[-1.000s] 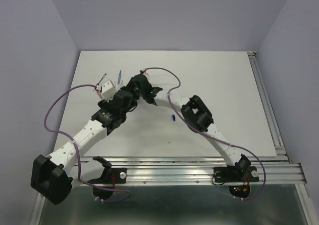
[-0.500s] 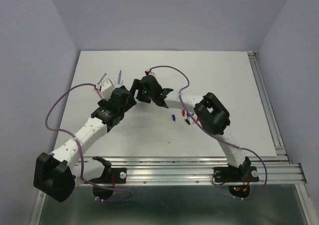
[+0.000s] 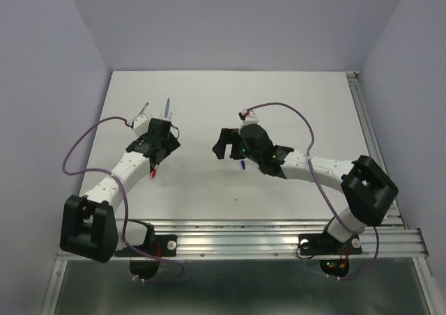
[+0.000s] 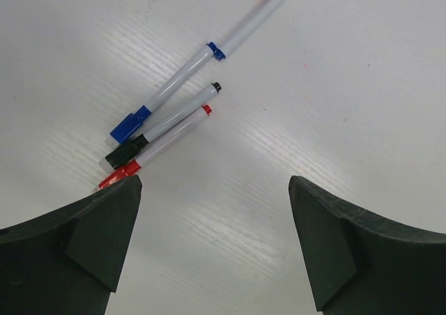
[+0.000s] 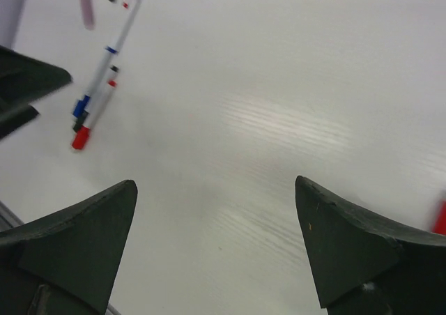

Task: Open the pen caps

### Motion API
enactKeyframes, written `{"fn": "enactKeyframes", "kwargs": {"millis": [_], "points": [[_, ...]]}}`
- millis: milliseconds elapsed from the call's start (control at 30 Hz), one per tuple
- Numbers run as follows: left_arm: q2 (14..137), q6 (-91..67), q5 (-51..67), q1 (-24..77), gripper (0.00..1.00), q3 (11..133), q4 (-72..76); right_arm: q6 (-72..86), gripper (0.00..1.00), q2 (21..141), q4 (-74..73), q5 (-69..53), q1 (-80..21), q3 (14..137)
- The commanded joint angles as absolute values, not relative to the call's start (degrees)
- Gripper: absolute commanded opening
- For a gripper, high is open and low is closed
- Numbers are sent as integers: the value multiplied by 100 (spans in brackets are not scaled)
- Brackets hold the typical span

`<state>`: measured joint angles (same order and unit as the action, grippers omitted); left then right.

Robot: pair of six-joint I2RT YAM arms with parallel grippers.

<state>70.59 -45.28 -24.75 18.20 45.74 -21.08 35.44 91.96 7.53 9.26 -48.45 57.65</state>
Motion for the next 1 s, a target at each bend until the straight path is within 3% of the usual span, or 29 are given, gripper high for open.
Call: {"fn": "enactKeyframes", "kwargs": {"millis": [0,500,800,967], "points": [[7417,-3912,-1882,1187,98,4869,-1697,3121,100,8465,932,1353,-4834,4993],[8243,-2189,-1415,571,91,4676,-203,2865,100,7937,844,923,-4737,4650],[8894,-1942,-1335,554,72,4869,-290,2935,100,8200,756,712,-4711,4790],[8965,-2065,-1511,527,72,4913,-448,2953,100,8235,756,686,-4702,4790]]}}
